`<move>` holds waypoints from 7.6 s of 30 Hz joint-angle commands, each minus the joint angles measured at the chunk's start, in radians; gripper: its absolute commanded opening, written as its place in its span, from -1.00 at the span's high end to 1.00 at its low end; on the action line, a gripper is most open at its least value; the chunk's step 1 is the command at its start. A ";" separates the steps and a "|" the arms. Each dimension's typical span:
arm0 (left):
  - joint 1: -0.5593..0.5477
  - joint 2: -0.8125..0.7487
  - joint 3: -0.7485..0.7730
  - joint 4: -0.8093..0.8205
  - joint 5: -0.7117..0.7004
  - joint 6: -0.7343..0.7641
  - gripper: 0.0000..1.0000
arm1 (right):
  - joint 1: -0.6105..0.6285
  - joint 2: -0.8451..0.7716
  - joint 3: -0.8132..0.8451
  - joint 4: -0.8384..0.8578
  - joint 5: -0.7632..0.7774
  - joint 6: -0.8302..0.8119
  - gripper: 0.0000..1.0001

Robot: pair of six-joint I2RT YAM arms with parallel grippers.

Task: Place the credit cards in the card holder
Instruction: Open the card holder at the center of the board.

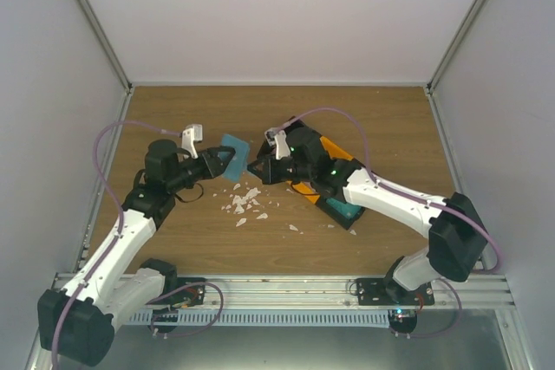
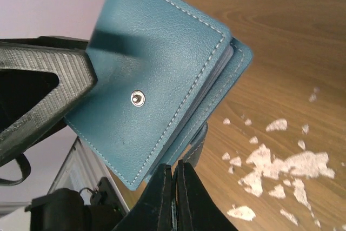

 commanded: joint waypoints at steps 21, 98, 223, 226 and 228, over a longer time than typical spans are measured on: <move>-0.006 0.257 -0.333 0.250 -0.003 -0.076 -0.41 | -0.053 0.132 -0.212 -0.014 -0.128 -0.050 0.99; -0.022 0.235 -0.194 0.136 0.138 -0.006 0.24 | -0.044 0.144 -0.071 -0.131 0.019 -0.223 0.99; -0.181 0.630 0.026 0.068 0.066 0.051 0.21 | -0.031 0.265 -0.253 0.138 0.099 -0.153 0.66; -0.181 0.592 0.014 0.017 0.024 0.074 0.20 | -0.026 0.281 -0.226 0.099 0.127 -0.152 0.54; -0.179 0.576 -0.002 -0.020 -0.051 0.076 0.21 | -0.018 0.293 -0.198 0.063 0.152 -0.159 0.45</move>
